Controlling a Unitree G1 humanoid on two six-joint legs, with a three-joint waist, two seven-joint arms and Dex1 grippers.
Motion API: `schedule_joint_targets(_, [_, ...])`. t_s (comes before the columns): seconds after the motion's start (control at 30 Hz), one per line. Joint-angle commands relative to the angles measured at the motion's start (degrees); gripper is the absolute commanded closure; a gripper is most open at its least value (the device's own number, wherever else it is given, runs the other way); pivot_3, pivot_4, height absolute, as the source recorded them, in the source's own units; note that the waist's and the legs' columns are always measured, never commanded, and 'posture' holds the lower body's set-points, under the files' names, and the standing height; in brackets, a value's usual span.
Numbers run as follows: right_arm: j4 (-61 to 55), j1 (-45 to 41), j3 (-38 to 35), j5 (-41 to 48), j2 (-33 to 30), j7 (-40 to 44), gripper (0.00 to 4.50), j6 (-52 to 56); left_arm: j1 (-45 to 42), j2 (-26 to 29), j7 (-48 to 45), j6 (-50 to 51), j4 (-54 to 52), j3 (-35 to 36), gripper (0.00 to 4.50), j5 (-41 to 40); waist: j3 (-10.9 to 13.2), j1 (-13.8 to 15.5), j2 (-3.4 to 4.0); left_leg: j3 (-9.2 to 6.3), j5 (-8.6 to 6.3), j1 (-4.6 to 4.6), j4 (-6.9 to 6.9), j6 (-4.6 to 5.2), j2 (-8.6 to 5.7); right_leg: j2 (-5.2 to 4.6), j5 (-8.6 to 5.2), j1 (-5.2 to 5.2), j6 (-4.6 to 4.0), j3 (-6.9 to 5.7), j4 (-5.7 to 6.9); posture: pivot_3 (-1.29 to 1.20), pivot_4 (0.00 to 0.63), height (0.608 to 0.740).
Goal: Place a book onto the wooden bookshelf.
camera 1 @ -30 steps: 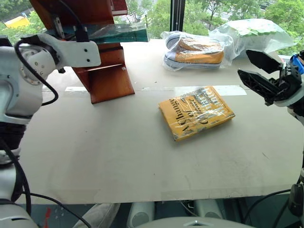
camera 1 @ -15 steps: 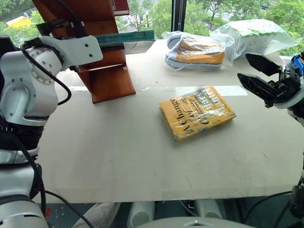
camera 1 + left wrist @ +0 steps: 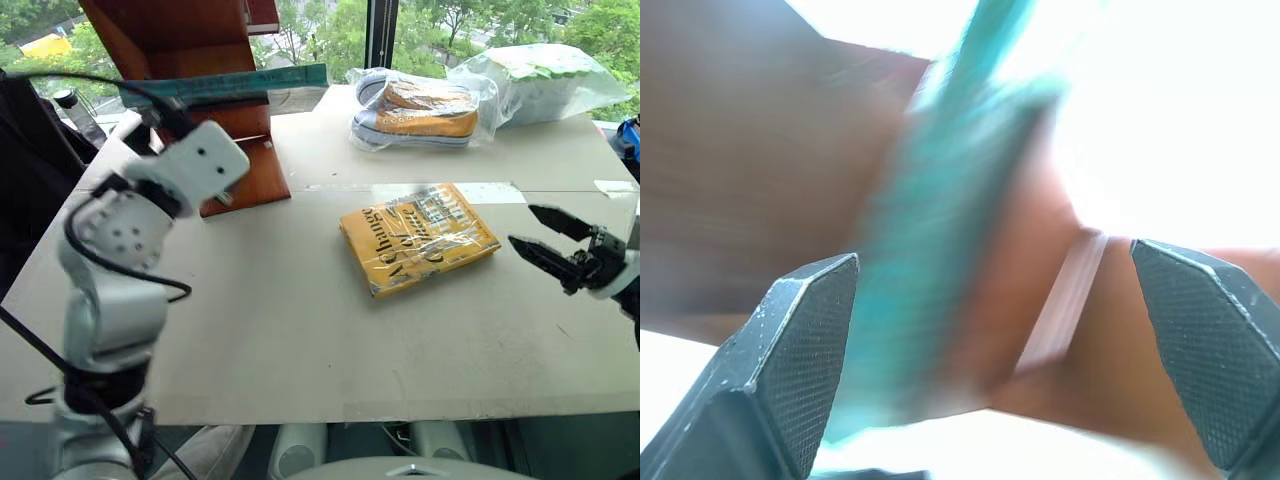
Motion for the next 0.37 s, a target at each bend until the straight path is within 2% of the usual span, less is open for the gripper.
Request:
schedule_joint_targets(0.03, [1.5,3.3,1.5,-7.2,0.7,1.9,0.00,-8.4,13.0,-8.5,0.2,5.9,-6.5,2.1,0.02,-7.0,-0.2,-0.8,0.25,-0.03,0.00,0.18,-0.01,0.00,0.00,-0.01,0.00,0.13,0.00,0.06,0.01,0.00,0.150,0.693])
schedule_joint_targets(0.17, [8.5,6.4,4.2,-15.8,2.7,0.2,0.00,-16.7,28.8,-17.1,2.5,-0.5,-2.6,6.1,0.02,-14.8,-0.2,-1.1,0.20,-0.09,0.00,0.44,-0.12,0.00,0.06,0.09,-0.18,0.26,-0.22,0.00,0.08,0.00,0.150,0.693])
schedule_joint_targets(0.23, [11.1,7.4,4.8,-17.7,3.2,0.8,0.00,-19.6,33.4,-17.9,3.0,-7.0,0.4,7.1,0.02,-17.3,-0.3,-0.9,0.30,-0.16,0.00,0.54,-0.11,-0.01,0.06,0.10,-0.15,0.33,-0.31,-0.04,0.09,0.00,0.150,0.693])
schedule_joint_targets(0.37, [14.7,7.3,5.8,-20.0,3.6,0.9,0.00,-23.4,38.0,-14.9,2.8,-16.0,4.7,6.8,0.02,-18.5,-0.3,-0.6,0.31,-0.15,-0.02,0.74,-0.12,-0.03,0.04,0.02,-0.17,0.46,-0.33,-0.05,0.06,0.00,0.150,0.693])
